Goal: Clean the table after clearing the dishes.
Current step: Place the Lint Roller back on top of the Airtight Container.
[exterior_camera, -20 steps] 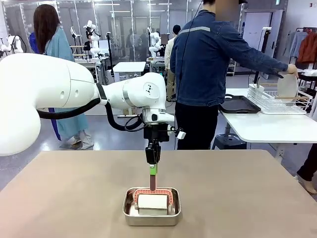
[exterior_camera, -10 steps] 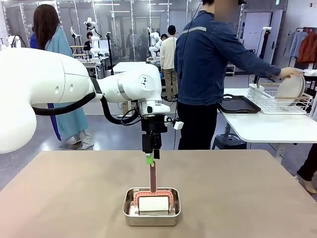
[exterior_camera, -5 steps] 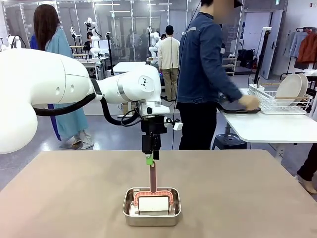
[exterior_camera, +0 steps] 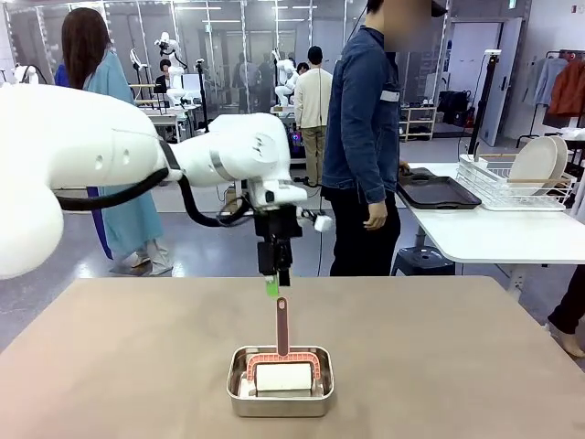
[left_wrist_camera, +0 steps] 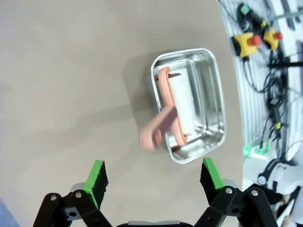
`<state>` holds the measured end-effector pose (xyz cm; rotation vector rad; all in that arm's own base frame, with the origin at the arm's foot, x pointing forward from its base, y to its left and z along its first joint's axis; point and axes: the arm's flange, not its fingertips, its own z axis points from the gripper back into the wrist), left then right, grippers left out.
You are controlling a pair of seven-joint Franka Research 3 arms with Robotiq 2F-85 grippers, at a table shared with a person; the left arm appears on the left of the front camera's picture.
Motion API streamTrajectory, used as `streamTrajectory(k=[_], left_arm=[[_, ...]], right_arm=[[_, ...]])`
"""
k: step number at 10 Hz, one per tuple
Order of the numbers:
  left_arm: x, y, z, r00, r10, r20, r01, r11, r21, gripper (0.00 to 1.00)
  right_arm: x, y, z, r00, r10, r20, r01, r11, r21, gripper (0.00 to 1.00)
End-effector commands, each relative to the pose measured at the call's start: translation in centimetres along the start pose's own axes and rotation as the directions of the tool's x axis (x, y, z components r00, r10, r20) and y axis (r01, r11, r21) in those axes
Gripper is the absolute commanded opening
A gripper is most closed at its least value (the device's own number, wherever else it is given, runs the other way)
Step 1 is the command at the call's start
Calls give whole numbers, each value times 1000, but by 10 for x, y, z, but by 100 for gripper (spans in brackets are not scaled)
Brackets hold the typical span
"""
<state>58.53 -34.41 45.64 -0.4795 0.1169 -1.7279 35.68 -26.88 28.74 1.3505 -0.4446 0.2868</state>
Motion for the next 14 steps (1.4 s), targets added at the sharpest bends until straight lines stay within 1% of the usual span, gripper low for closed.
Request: streamTrajectory(k=[1, 2, 3, 4, 5, 6, 7, 8, 9, 10, 11, 12, 13, 14], left_arm=[[-90, -54, 32, 947, 79, 310, -92, 995, 27, 100], [-141, -75, 33, 894, 99, 438, -118, 993, 16, 100], [-204, -99, 27, 798, 189, 573, -210, 977, -30, 100], [-257, -123, 15, 728, 268, 631, -291, 954, -70, 100], [-308, -152, 2, 616, 318, 721, -375, 923, -88, 100], [-372, -185, -17, 463, 362, 809, -458, 879, -131, 100], [-406, -208, -29, 378, 376, 846, -489, 857, -163, 100], [-445, -227, -46, 274, 397, 876, -521, 827, -212, 100], [-481, -244, -64, 186, 435, 881, -554, 787, -272, 100], [-517, -257, -89, 80, 482, 872, -587, 730, -350, 100], [-545, -271, -111, -1, 465, 885, -577, 722, -380, 100], [-572, -291, -134, -95, 486, 869, -614, 658, -436, 100], [-587, -304, -149, -141, 469, 872, -614, 649, -449, 100], [-593, -305, -159, -151, 444, 883, -639, 638, -430, 100]], right_arm=[[0, 4, -1, 1000, -4, -12, 4, 1000, -12, 100], [0, 4, -1, 1000, -4, -12, 4, 1000, -12, 100], [0, 4, -1, 1000, -4, -12, 4, 1000, -12, 100], [0, 4, -1, 1000, -4, -12, 4, 1000, -12, 100], [0, 4, -1, 1000, -4, -12, 4, 1000, -12, 100], [0, 4, -1, 1000, -4, -12, 4, 1000, -12, 100], [0, 4, -1, 1000, -4, -12, 4, 1000, -12, 100], [0, 4, -1, 1000, -4, -12, 4, 1000, -12, 100], [0, 4, -1, 1000, -4, -12, 4, 1000, -12, 100], [0, 4, -1, 1000, -4, -12, 4, 1000, -12, 100], [0, 4, -1, 1000, -4, -12, 4, 1000, -12, 100], [0, 4, -1, 1000, -4, -12, 4, 1000, -12, 100], [0, 4, -1, 1000, -4, -12, 4, 1000, -12, 100], [0, 4, -1, 1000, -4, -12, 4, 1000, -12, 100]])
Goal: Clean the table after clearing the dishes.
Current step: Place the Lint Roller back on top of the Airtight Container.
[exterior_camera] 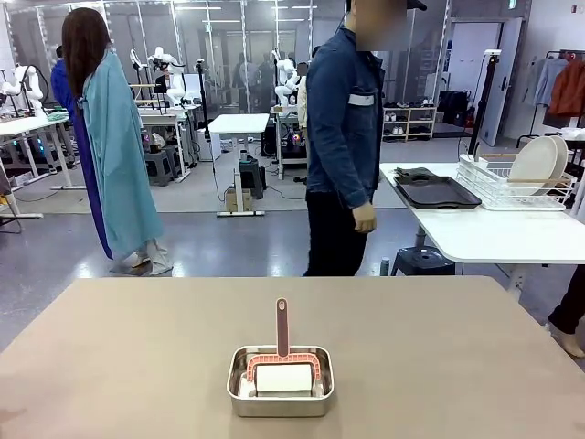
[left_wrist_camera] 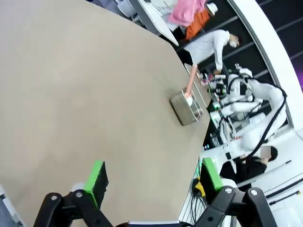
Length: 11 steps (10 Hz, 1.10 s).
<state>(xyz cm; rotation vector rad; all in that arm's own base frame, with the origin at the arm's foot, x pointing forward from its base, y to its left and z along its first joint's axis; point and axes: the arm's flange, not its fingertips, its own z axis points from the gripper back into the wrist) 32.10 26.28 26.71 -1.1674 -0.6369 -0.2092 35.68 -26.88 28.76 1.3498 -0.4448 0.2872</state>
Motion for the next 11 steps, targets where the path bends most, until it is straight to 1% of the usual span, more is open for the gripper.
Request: streamTrajectory(k=[1, 11], left_arm=[[14, -11, -12, 999, -23, -48, 22, 1000, -15, 100], [14, -11, -12, 999, -23, -48, 22, 1000, -15, 100]], right_arm=[[0, 3, -1, 1000, -4, -11, 4, 1000, -12, 100], [0, 3, -1, 1000, -4, -11, 4, 1000, -12, 100]])
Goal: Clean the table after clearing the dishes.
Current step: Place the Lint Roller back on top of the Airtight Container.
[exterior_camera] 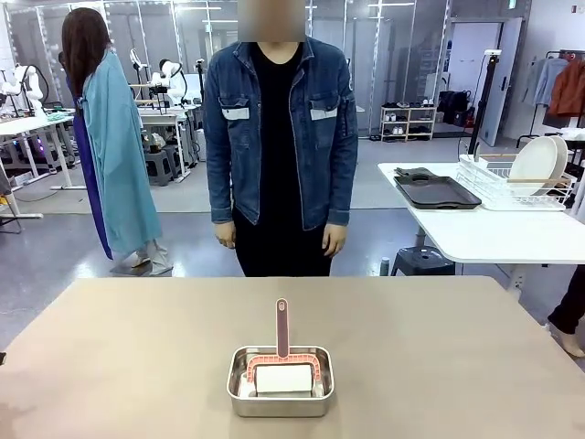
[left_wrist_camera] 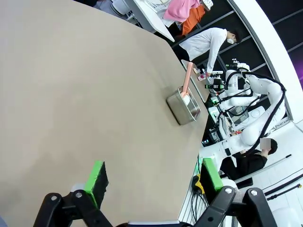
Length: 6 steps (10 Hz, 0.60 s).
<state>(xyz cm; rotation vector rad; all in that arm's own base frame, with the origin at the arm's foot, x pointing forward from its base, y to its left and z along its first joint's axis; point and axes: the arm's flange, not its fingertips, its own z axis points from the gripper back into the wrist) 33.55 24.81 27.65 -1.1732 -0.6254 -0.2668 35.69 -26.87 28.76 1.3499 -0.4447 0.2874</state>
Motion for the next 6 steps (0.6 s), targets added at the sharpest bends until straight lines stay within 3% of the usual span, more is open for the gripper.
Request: streamTrajectory(k=[1, 6], left_arm=[[0, -4, 4, 1000, 12, -13, -12, 1000, 9, 100], [0, -4, 4, 1000, 12, -13, -12, 1000, 9, 100]], right_arm=[[0, 3, -1, 1000, -4, -11, 4, 1000, -12, 100], [0, 3, -1, 1000, -4, -11, 4, 1000, -12, 100]])
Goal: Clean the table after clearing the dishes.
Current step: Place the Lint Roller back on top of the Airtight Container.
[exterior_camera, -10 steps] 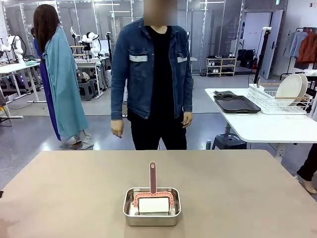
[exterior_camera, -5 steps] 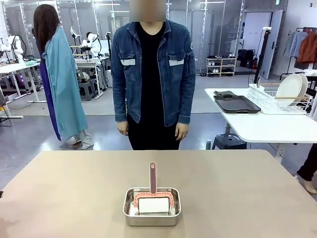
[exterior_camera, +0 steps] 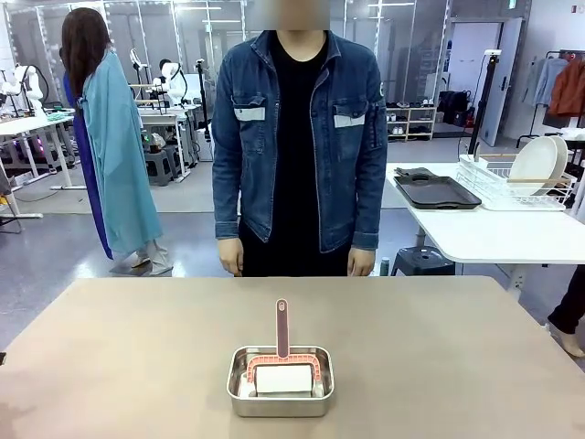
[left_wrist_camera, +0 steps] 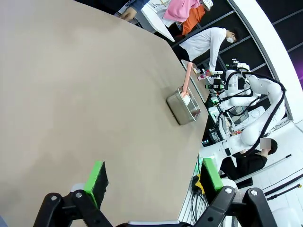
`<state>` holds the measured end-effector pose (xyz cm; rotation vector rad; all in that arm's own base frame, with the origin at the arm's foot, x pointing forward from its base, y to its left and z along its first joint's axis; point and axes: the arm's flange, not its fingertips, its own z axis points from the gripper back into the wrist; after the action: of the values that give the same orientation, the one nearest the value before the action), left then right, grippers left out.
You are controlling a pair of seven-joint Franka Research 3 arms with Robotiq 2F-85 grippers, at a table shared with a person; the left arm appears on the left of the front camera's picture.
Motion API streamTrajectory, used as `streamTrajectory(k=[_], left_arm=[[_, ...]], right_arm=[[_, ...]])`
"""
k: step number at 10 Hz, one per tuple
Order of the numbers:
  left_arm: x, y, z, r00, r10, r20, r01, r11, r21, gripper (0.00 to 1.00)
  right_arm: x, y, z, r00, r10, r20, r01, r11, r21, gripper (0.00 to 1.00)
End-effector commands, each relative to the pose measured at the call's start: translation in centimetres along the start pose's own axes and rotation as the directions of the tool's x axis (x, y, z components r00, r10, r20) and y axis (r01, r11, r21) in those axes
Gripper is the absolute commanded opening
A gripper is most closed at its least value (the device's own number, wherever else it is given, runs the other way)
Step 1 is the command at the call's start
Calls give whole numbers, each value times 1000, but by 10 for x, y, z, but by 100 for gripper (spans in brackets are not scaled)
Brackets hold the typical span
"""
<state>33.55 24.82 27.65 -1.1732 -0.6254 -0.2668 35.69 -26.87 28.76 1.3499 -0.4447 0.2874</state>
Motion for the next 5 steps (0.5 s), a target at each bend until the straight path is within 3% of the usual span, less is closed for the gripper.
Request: streamTrajectory(k=[1, 5], left_arm=[[0, -4, 4, 1000, 12, -13, -12, 1000, 9, 100], [0, -4, 4, 1000, 12, -13, -12, 1000, 9, 100]], right_arm=[[0, 3, -1, 1000, -4, -11, 4, 1000, -12, 100], [0, 3, -1, 1000, -4, -11, 4, 1000, -12, 100]])
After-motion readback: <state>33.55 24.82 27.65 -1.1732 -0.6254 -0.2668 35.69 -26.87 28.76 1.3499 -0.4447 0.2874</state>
